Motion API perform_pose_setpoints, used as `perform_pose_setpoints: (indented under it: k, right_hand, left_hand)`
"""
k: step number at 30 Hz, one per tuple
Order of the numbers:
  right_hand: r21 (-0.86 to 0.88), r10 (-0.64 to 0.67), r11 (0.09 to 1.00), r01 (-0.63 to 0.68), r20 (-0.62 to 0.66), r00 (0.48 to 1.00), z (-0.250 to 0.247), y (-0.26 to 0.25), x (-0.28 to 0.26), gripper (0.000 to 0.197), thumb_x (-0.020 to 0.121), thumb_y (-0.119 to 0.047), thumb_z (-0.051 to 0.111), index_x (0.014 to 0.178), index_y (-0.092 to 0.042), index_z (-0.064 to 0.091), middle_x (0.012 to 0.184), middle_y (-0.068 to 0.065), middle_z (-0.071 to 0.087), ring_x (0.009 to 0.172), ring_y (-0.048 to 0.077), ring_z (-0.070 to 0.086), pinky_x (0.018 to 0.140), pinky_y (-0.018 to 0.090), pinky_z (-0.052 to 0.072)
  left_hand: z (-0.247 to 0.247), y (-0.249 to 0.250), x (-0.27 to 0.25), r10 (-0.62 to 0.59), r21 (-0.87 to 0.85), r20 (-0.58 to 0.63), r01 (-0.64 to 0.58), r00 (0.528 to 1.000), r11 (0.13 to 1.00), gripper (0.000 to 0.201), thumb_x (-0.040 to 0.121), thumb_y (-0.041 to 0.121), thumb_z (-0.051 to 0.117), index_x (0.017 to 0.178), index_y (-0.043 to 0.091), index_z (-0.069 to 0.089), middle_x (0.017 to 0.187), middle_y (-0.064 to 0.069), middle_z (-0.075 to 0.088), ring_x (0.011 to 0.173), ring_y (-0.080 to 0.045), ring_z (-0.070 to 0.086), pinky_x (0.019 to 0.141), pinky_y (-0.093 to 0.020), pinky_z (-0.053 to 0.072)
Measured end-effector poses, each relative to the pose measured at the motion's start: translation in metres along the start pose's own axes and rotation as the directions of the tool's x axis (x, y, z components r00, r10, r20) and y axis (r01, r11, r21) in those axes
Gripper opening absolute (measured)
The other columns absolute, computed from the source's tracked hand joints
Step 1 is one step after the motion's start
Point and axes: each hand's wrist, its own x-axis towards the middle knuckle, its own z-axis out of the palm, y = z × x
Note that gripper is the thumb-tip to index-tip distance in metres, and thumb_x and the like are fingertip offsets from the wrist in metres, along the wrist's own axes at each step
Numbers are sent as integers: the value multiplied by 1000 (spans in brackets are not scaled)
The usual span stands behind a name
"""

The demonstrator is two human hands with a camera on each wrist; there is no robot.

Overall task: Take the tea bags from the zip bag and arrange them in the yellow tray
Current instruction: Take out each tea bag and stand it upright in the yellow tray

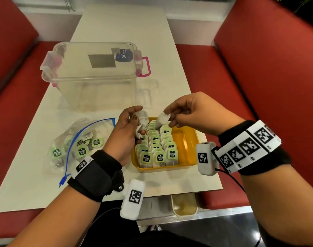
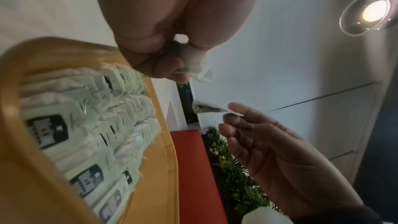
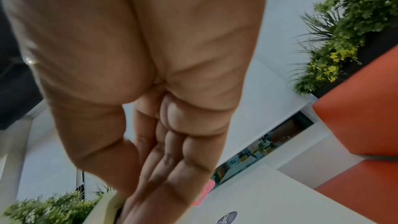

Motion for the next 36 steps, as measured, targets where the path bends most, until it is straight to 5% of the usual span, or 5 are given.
perform_pose_setpoints:
  k: [7, 14, 25, 31, 36]
  right_hand:
    - [-273, -94, 960, 68, -86, 992, 2, -6, 3, 9, 86, -24, 69, 91, -18, 72, 81, 6, 68, 71, 21, 62, 63, 31, 51]
    - [325, 54, 945, -23, -86, 995, 11, 8, 4, 7, 92, 1, 56, 91, -4, 61, 86, 26, 69, 75, 28, 69, 67, 33, 58]
    - [379, 63, 925, -32, -71, 995, 12, 10, 4, 5, 93, 1, 55, 95, 0, 59, 85, 22, 69, 72, 23, 69, 62, 26, 57]
    - [291, 49, 956, -28, -67, 997, 10, 12, 5, 6, 92, 0, 57, 97, -2, 60, 87, 25, 69, 71, 24, 69, 62, 27, 58]
    - [259, 49, 966, -9, -146, 988, 6, 14, 7, 11, 88, 1, 63, 98, 5, 60, 81, 26, 68, 64, 23, 70, 58, 25, 59]
  left_hand:
    - [-2, 0, -3, 89, 123, 54, -95, 995, 988, 42, 102, 2, 33, 129, 25, 56, 97, 15, 60, 64, 0, 53, 53, -13, 43]
    - [-4, -5, -2, 134, 178, 49, -141, 990, 974, 28, 99, -2, 37, 100, 24, 48, 87, 3, 50, 67, -13, 48, 51, -14, 40]
    - [-1, -7, 2, 138, 263, 3, -134, 990, 955, 17, 98, 25, 52, 90, 25, 66, 90, 2, 62, 59, 3, 53, 60, -15, 39]
    - [-4, -13, 5, 243, 403, 92, -259, 966, 878, 8, 86, 32, 68, 90, 37, 63, 108, -2, 63, 100, -12, 61, 88, -28, 47]
    - [-3, -13, 7, 272, 425, 152, -311, 950, 850, 7, 87, 31, 66, 93, 34, 66, 103, 4, 61, 103, -12, 59, 92, -28, 45]
